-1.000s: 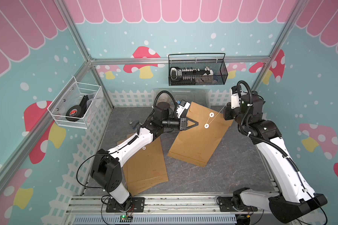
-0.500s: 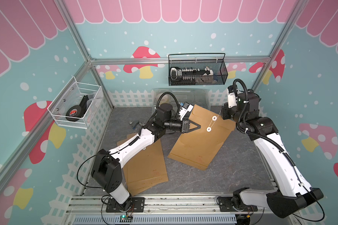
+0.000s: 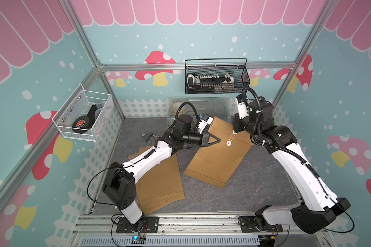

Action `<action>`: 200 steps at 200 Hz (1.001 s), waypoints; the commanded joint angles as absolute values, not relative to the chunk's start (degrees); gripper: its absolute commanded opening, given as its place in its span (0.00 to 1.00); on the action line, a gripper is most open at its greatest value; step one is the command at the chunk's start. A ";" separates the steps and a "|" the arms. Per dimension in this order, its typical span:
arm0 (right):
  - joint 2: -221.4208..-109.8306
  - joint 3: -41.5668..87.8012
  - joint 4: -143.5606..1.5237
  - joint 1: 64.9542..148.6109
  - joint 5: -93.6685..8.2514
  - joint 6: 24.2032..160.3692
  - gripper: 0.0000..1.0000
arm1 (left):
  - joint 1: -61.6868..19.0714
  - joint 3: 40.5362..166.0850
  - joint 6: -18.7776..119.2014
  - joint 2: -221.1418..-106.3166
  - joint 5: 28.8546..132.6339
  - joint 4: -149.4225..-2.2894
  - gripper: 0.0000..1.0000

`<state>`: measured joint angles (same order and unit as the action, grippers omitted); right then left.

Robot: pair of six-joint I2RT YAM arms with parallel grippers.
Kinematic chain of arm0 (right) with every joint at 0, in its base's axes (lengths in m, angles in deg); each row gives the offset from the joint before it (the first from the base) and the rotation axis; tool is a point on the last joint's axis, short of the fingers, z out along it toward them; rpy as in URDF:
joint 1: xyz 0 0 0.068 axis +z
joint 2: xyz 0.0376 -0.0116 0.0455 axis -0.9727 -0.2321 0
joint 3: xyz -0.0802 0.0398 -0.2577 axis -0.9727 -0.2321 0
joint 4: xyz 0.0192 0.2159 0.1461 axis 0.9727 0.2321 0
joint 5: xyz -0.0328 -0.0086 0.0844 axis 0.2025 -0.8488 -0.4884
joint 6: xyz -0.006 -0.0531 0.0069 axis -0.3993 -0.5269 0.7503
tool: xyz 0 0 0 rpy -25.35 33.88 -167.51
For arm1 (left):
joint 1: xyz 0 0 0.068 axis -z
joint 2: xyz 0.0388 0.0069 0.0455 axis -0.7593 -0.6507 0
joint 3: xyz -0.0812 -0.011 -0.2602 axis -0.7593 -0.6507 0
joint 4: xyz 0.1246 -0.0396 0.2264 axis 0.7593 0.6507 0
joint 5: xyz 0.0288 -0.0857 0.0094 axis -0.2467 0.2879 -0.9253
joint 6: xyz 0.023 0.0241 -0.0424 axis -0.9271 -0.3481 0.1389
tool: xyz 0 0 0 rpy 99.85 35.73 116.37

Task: Close the mouth of the file bag
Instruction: Close the file bag.

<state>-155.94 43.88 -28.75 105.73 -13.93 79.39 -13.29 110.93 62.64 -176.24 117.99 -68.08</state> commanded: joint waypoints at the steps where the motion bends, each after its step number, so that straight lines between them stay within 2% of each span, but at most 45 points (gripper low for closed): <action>1: -157.65 47.19 -24.75 108.88 -6.11 75.57 0.00 | -13.25 113.00 61.04 -176.81 115.83 -66.22 0.00; 44: -159.12 50.70 -18.00 110.74 -4.94 75.53 0.00 | -14.56 112.74 60.95 -175.75 114.48 -66.18 0.00; 71: -161.05 52.82 -15.57 111.36 -10.77 78.47 0.00 | -14.81 112.74 60.79 -175.74 114.42 -66.12 0.00; 116: -162.98 52.39 -19.60 111.83 -24.70 84.58 0.00 | -14.83 112.47 60.68 -175.30 114.30 -66.18 0.00; 165: -159.75 44.92 -24.53 111.78 -32.36 89.11 0.00 | -15.90 112.38 60.94 -174.16 113.95 -66.13 0.00; 200: -153.93 33.67 -31.66 111.37 -35.78 93.45 0.00 | -16.82 112.47 61.80 -173.40 114.30 -66.91 0.00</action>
